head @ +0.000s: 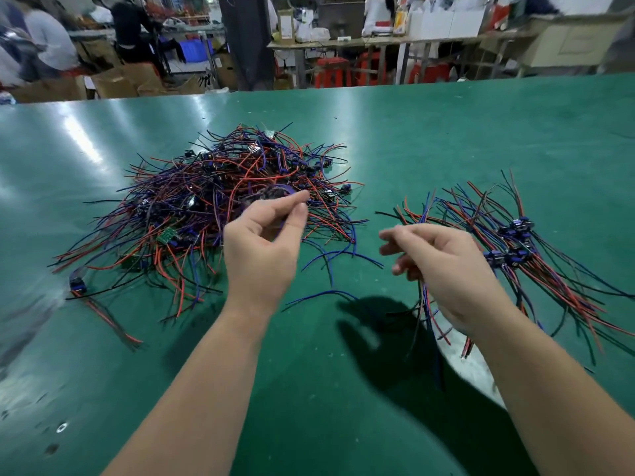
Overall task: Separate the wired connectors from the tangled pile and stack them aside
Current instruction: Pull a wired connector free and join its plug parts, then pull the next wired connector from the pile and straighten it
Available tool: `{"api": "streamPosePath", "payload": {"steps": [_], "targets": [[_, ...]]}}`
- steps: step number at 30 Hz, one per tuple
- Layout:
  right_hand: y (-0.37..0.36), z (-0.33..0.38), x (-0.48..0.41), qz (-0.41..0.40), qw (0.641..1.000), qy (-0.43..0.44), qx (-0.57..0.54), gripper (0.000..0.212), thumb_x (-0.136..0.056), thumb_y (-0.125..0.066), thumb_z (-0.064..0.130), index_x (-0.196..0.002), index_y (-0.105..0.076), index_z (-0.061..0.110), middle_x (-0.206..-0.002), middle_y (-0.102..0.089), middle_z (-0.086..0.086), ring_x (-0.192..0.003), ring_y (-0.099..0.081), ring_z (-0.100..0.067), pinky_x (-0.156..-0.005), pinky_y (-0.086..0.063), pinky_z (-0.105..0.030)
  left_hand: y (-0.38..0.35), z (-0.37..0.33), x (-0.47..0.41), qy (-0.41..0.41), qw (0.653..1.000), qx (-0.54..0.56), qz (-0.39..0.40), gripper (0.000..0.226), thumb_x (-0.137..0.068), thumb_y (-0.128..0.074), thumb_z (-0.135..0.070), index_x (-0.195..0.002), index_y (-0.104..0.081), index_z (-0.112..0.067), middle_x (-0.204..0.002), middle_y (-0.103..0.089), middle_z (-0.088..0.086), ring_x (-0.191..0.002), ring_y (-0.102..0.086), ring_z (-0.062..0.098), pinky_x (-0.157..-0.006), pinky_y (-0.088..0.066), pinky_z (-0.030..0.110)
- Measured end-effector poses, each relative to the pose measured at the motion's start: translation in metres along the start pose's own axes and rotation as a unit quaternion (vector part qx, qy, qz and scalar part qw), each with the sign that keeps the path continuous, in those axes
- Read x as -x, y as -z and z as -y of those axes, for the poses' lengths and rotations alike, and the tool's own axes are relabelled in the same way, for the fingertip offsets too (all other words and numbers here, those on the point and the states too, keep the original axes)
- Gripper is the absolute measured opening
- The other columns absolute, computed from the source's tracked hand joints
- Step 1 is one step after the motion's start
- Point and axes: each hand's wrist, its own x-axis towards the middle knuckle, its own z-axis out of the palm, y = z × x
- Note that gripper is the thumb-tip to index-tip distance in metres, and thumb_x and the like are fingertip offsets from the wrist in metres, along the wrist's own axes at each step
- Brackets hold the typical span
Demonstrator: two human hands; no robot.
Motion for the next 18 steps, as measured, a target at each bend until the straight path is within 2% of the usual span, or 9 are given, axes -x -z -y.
{"api": "streamPosePath", "payload": {"steps": [3, 4, 6, 8, 10, 13, 14, 16, 18], "targets": [[-0.002, 0.008, 0.0, 0.085, 0.962, -0.105, -0.235, 0.036, -0.091, -0.047, 0.039, -0.103, -0.063, 0.01, -0.087, -0.073, -0.007, -0.06, -0.062, -0.011, -0.052, -0.042, -0.019, -0.012, -0.011, 0.02, -0.149, 0.981, -0.078, 0.093, 0.016, -0.084, -0.064, -0.014, -0.095, -0.074, -0.018, -0.084, -0.066, -0.006, -0.08, -0.061, 0.005, -0.078, -0.045, 0.019], [-0.001, 0.009, 0.0, 0.095, 0.952, -0.116, -0.267, 0.041, -0.084, -0.05, 0.042, -0.106, -0.061, 0.009, -0.088, -0.073, -0.009, -0.062, -0.064, -0.012, -0.054, -0.044, -0.019, -0.016, -0.013, 0.027, -0.177, 0.97, -0.091, 0.137, 0.016, -0.082, -0.064, -0.016, -0.093, -0.075, -0.015, -0.083, -0.064, -0.006, -0.081, -0.06, 0.004, -0.079, -0.046, 0.02], [0.002, 0.007, 0.0, 0.104, 0.946, -0.108, -0.287, 0.04, -0.076, -0.059, 0.031, -0.106, -0.062, 0.005, -0.089, -0.071, -0.012, -0.065, -0.064, -0.015, -0.06, -0.049, -0.022, -0.023, -0.014, 0.038, -0.196, 0.945, -0.11, 0.238, 0.014, -0.079, -0.068, -0.018, -0.088, -0.076, -0.01, -0.082, -0.066, -0.002, -0.081, -0.063, 0.008, -0.079, -0.05, 0.024], [0.003, 0.005, 0.002, 0.105, 0.965, -0.083, -0.225, 0.025, -0.075, -0.066, 0.007, -0.1, -0.065, 0.004, -0.088, -0.071, -0.014, -0.068, -0.065, -0.015, -0.065, -0.054, -0.023, -0.028, -0.013, 0.047, -0.192, 0.92, -0.151, 0.307, 0.015, -0.078, -0.069, -0.021, -0.085, -0.074, -0.009, -0.076, -0.069, 0.002, -0.071, -0.065, 0.015, -0.071, -0.052, 0.029], [0.002, 0.0, 0.003, 0.106, 0.98, -0.077, -0.148, 0.023, -0.074, -0.066, -0.01, -0.092, -0.067, 0.004, -0.084, -0.07, -0.013, -0.069, -0.065, -0.013, -0.065, -0.054, -0.019, -0.028, -0.011, 0.049, -0.163, 0.916, -0.176, 0.321, 0.01, -0.079, -0.066, -0.022, -0.076, -0.07, -0.013, -0.063, -0.062, -0.004, -0.058, -0.057, 0.015, -0.06, -0.049, 0.029], [-0.001, -0.004, 0.004, 0.129, 0.981, -0.094, -0.11, 0.022, -0.074, -0.068, -0.011, -0.093, -0.068, 0.001, -0.084, -0.069, -0.015, -0.069, -0.063, -0.016, -0.061, -0.05, -0.021, -0.024, -0.01, 0.042, -0.101, 0.929, -0.216, 0.284, 0.009, -0.075, -0.06, -0.022, -0.067, -0.061, -0.019, -0.055, -0.05, -0.009, -0.052, -0.046, 0.009, -0.054, -0.042, 0.024], [-0.002, -0.005, 0.004, 0.13, 0.982, -0.1, -0.097, 0.019, -0.076, -0.068, -0.009, -0.092, -0.068, 0.001, -0.083, -0.069, -0.015, -0.067, -0.063, -0.015, -0.058, -0.049, -0.02, -0.022, -0.008, 0.038, -0.073, 0.931, -0.226, 0.277, 0.003, -0.072, -0.057, -0.022, -0.071, -0.06, -0.021, -0.058, -0.052, -0.01, -0.055, -0.046, 0.007, -0.057, -0.042, 0.024], [-0.003, -0.009, 0.004, 0.121, 0.987, -0.097, -0.045, 0.013, -0.079, -0.07, -0.004, -0.086, -0.068, 0.008, -0.079, -0.069, -0.012, -0.061, -0.063, -0.012, -0.056, -0.05, -0.019, -0.015, -0.003, 0.028, -0.029, 0.921, -0.274, 0.275, 0.025, -0.065, -0.051, -0.022, -0.089, -0.059, -0.022, -0.078, -0.057, -0.008, -0.073, -0.051, 0.01, -0.072, -0.046, 0.028], [-0.003, -0.012, 0.005, 0.112, 0.989, -0.07, 0.065, 0.014, -0.076, -0.077, 0.006, -0.082, -0.07, 0.016, -0.08, -0.072, -0.006, -0.064, -0.064, -0.012, -0.065, -0.054, -0.026, -0.005, 0.004, 0.02, -0.02, 0.876, -0.373, 0.306, 0.045, -0.065, -0.053, -0.024, -0.11, -0.055, -0.024, -0.103, -0.055, -0.004, -0.098, -0.05, 0.017, -0.091, -0.042, 0.036]]}}
